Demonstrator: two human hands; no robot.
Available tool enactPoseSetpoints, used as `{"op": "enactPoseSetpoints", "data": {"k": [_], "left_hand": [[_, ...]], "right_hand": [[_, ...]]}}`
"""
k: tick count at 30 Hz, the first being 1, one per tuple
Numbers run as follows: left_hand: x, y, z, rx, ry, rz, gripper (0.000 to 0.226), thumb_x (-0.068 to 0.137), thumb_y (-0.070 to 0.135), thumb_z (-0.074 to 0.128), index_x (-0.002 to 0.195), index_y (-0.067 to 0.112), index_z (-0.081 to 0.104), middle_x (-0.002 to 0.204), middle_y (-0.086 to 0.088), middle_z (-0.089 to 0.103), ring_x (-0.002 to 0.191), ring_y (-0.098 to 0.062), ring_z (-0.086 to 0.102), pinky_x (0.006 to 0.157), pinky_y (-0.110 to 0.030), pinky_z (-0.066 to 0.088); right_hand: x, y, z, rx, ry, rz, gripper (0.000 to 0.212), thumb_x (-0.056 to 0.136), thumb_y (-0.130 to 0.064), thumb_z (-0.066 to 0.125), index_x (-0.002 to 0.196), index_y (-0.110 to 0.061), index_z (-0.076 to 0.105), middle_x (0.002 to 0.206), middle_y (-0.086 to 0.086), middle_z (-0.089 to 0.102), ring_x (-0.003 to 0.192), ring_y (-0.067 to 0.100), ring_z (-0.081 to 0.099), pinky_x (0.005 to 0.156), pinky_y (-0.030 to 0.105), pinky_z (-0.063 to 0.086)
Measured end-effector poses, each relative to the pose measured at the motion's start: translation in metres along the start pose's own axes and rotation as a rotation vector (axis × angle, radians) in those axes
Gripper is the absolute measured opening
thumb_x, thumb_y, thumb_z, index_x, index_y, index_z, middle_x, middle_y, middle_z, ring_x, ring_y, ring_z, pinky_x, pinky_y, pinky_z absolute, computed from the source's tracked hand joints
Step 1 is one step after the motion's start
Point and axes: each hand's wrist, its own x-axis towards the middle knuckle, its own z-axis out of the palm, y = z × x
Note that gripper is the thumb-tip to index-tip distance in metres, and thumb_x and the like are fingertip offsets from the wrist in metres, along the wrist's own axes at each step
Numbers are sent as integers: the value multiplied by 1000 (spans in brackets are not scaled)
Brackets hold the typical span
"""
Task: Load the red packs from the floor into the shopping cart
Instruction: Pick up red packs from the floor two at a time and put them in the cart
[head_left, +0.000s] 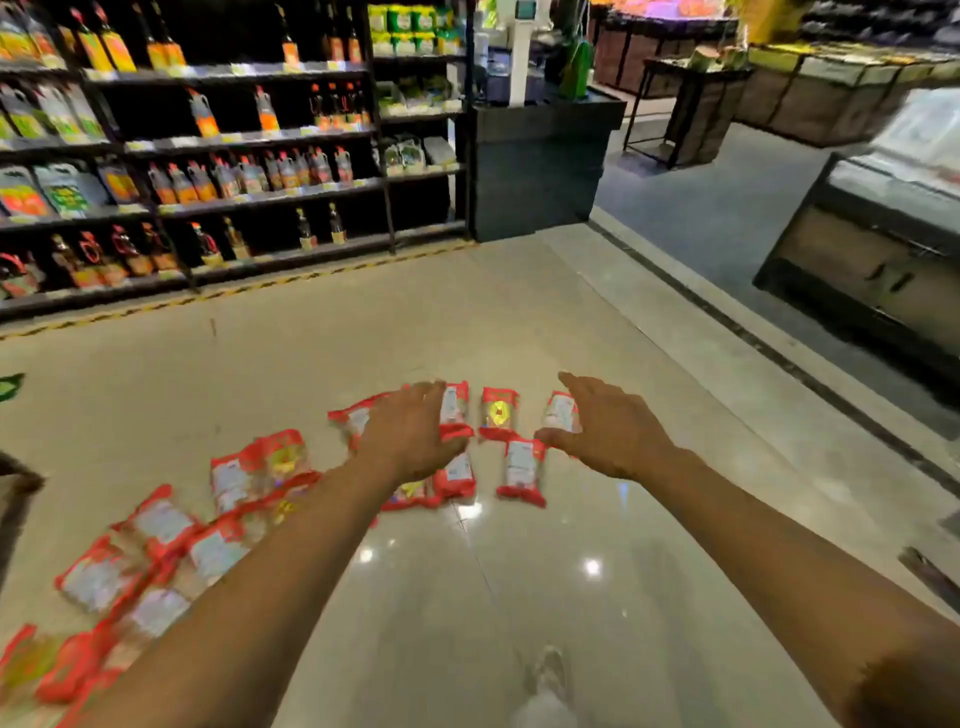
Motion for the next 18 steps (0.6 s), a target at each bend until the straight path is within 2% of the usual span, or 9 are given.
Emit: {"op": "enactPoseSetpoints", "data": {"k": [4,7,13,18], "left_hand": [[75,7,30,4,-82,-45,86,89,59,58,156,13,29,159,-13,40,142,-35,41,115,-48,37],[142,8,60,-21,-116,-81,81,88,56,60,152,13,35,152,-14,45,135,-36,47,108,-47,42],[248,-18,144,-74,-268,-181,84,84,56,61,150,11,36,148,-18,48,134,-38,47,108,-48,42],[325,-57,229,-66,-365,-255,92,88,54,61,159,13,19,159,-18,35,143,-40,37,112,-48,35]], "right_hand": [[68,58,32,126,-43,86,89,85,-72,51,156,-24,24,158,5,37,141,29,38,111,47,34],[134,95,64,214,-114,130,87,86,-67,54,156,-24,24,158,6,36,140,31,39,109,46,34],[258,139,134,180,-289,146,83,84,-68,55,150,-23,32,149,11,47,130,35,48,99,44,40],[349,154,210,108,-470,138,90,84,-73,50,153,-22,24,152,14,42,132,36,45,104,47,40]]}}
